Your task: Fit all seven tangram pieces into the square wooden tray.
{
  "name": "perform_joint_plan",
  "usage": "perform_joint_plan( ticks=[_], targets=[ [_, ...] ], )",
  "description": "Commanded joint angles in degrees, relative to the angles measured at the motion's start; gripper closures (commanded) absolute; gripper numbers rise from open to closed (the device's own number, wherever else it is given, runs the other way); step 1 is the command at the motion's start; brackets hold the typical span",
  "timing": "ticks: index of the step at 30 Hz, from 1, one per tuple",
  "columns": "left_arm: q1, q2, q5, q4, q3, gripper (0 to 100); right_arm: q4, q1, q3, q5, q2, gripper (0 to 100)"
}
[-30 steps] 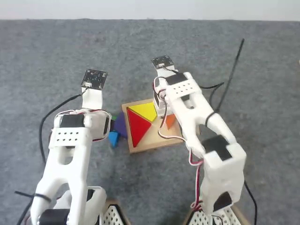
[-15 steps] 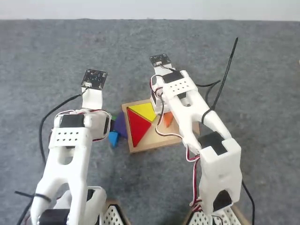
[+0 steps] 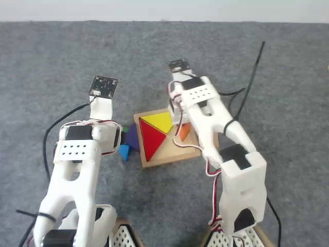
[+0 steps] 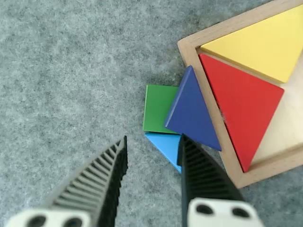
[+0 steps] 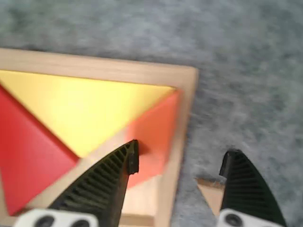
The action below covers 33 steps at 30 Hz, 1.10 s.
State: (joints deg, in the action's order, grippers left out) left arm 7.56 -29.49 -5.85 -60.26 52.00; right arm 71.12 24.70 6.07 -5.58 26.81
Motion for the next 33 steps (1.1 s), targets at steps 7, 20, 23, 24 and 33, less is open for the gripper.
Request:
perform_joint_plan(
  ticks=[7, 20, 23, 24, 33],
  targets=[
    [-0.09, -0.35, -0.53, 0.88, -0.13, 84, 0.13, -1.45, 2.29, 1.05, -3.12, 72.0],
    [-0.09, -0.35, -0.53, 0.88, -0.13, 84, -1.8, 4.88, 3.78, 0.88, -2.15, 72.1],
    [-0.09, -0.35, -0.62, 0.88, -0.13, 84, -1.27, 3.82, 3.6, 0.79, -5.58, 72.1],
    [-0.09, -0.35, -0.62, 0.88, -0.13, 84, -0.92, 3.74, 3.6, 0.79, -6.73, 72.1],
    [-0.09, -0.35, -0.7, 0.88, -0.13, 84, 1.1, 4.7, 3.52, -1.23, -7.43, 72.1]
  ],
)
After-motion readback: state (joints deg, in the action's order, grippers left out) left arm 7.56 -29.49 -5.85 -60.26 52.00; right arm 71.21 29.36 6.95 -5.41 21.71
